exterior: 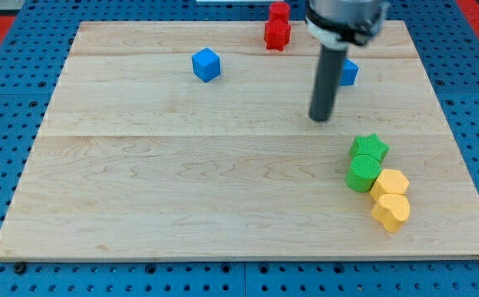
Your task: Separate the yellow and green blocks
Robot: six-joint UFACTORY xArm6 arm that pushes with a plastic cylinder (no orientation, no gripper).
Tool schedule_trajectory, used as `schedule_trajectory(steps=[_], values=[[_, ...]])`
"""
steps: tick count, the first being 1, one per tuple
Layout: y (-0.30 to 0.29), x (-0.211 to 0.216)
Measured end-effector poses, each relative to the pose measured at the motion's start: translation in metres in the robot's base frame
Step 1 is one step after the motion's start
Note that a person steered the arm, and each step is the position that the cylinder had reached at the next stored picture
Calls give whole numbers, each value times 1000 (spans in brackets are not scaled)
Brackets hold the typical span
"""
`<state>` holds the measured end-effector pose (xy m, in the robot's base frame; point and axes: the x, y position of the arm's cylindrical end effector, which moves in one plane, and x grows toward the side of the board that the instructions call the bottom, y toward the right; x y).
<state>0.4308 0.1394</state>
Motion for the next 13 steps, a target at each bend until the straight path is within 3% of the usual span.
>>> schedule_trajectory(steps=[1,2,3,4,5,6,7,8,9,10,11,12,13], values=[[134,-3],[176,61],[127,137],[48,109],[9,63],[-26,76],[-25,119],[-62,124],[-85,76],[-58,51],[-50,84],[-7,77],[-22,8]])
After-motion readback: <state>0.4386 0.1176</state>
